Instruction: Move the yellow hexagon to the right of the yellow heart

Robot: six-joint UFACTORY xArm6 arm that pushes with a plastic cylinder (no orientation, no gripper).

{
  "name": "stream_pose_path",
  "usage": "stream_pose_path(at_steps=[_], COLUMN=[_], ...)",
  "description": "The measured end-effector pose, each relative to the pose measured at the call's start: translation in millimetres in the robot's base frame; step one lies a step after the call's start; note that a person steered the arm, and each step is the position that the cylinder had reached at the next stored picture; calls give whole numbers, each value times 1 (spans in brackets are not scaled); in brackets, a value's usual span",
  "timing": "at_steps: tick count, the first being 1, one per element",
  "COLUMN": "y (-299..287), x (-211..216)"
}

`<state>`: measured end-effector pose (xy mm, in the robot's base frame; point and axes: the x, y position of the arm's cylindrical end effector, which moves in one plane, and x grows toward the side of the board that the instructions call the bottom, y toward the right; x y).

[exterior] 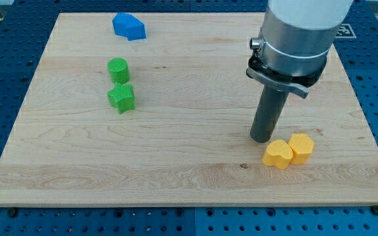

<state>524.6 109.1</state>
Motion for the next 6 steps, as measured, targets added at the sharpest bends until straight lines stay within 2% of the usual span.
stream_pose_path(at_steps=[4,5,6], y=[85,79,49], x=[4,4,4])
